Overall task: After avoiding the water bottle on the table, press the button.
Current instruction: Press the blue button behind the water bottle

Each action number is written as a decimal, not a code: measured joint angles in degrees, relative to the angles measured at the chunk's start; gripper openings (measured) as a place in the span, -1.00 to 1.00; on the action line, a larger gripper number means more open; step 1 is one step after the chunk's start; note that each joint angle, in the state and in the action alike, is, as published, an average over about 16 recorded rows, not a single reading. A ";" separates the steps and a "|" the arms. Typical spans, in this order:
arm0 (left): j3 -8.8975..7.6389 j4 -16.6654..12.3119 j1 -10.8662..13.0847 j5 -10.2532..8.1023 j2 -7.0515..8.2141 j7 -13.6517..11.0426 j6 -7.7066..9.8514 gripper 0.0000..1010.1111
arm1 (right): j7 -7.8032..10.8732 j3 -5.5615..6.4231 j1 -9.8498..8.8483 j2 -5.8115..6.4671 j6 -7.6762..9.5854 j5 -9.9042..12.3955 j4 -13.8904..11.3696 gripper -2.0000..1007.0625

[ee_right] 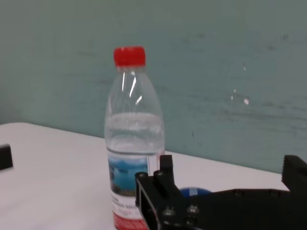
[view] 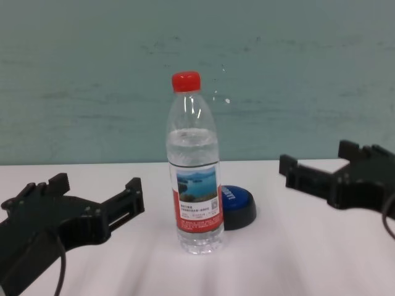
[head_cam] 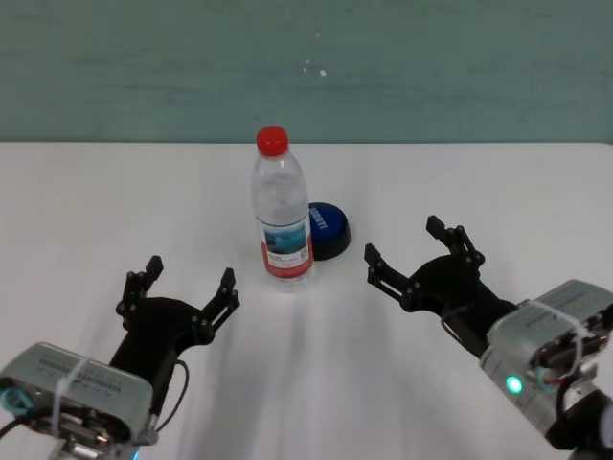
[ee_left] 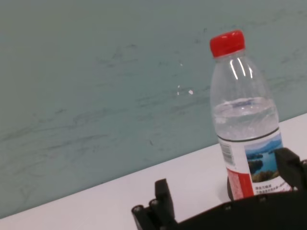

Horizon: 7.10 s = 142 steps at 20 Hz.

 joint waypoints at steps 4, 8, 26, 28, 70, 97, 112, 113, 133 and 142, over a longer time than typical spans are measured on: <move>0.00 0.00 0.00 0.00 0.00 0.00 0.00 0.98 | 2.95 0.60 -0.66 2.10 1.49 1.96 -2.89 0.99; 0.00 0.00 0.00 0.00 0.00 0.00 0.00 0.98 | 6.03 1.51 -1.43 4.72 2.70 4.69 -5.14 0.99; 0.00 0.00 0.00 0.00 0.00 0.00 0.00 0.98 | 8.27 3.30 -5.07 10.55 1.85 11.45 -4.72 0.99; 0.00 0.00 0.00 0.00 0.00 0.00 0.00 0.98 | 7.44 3.06 -5.17 10.37 1.54 11.43 -4.25 0.99; 0.00 0.00 0.00 0.00 0.00 0.00 0.00 0.98 | 6.35 2.88 -0.73 11.19 -0.90 10.50 1.49 0.99; 0.00 0.00 0.00 0.00 0.00 0.00 0.00 0.98 | 8.96 -0.47 15.62 6.24 -6.48 5.76 21.26 0.99; 0.00 0.00 0.00 0.00 0.00 0.00 0.00 0.98 | 10.51 -2.77 21.90 3.70 -8.87 4.27 30.50 0.99; 0.00 0.00 0.00 0.00 0.00 0.00 0.00 0.98 | 10.54 -2.83 22.13 3.62 -8.95 4.20 30.83 0.99; 0.00 0.00 0.00 0.00 0.00 0.00 0.00 0.98 | 11.97 -4.08 26.86 2.02 -11.84 3.38 34.28 0.99; 0.00 0.00 0.00 0.00 0.00 0.00 0.00 0.98 | 13.40 -5.19 32.64 -0.76 -14.95 3.12 42.21 0.99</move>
